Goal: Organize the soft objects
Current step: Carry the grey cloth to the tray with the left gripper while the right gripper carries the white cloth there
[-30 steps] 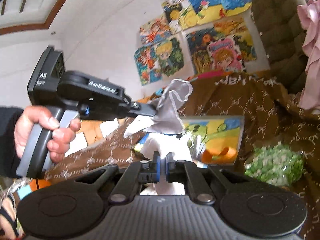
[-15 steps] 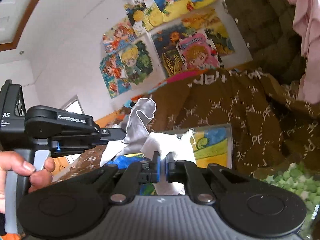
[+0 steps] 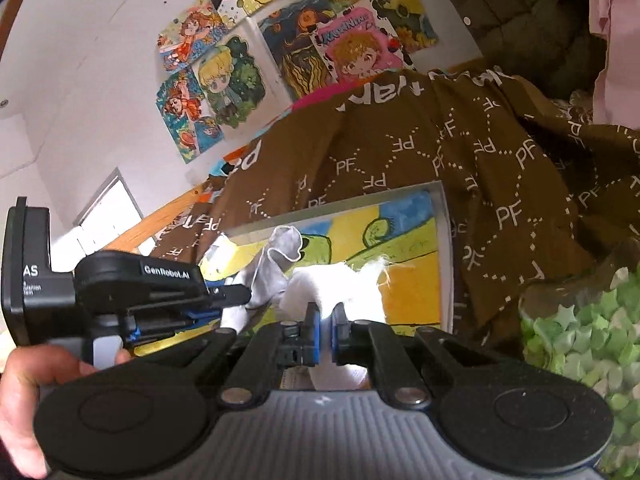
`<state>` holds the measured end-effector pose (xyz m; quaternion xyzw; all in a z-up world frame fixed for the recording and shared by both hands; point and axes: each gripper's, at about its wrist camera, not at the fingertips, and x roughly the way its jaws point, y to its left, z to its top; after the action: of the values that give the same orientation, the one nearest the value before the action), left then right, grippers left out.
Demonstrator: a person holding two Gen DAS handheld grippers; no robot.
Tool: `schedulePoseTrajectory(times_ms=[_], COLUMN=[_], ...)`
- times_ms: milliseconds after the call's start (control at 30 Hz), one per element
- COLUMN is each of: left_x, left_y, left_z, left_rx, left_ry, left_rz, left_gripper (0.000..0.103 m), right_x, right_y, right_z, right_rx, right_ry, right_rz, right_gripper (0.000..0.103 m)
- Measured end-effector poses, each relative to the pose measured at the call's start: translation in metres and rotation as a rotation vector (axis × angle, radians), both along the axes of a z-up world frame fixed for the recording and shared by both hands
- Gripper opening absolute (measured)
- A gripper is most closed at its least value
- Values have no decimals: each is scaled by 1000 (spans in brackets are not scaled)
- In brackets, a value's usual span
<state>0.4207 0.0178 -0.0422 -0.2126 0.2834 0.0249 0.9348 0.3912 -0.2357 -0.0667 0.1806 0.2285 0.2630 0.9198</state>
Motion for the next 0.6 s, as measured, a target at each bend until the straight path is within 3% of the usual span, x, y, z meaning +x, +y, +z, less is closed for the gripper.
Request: schedulePoseTrajectory(times_ms=[367, 600], left_x=[4, -1], left_y=[-13, -17], left_z=[-16, -18], left_rx=[49, 56], left_ry=[87, 85], left_rz=[-18, -51], left_gripper=[10, 20], right_x=[2, 2], right_y=[2, 4], right_z=[1, 2], right_rx=[-31, -54], right_ry=[18, 18], right_rz=[-6, -9], right_gripper=[6, 11])
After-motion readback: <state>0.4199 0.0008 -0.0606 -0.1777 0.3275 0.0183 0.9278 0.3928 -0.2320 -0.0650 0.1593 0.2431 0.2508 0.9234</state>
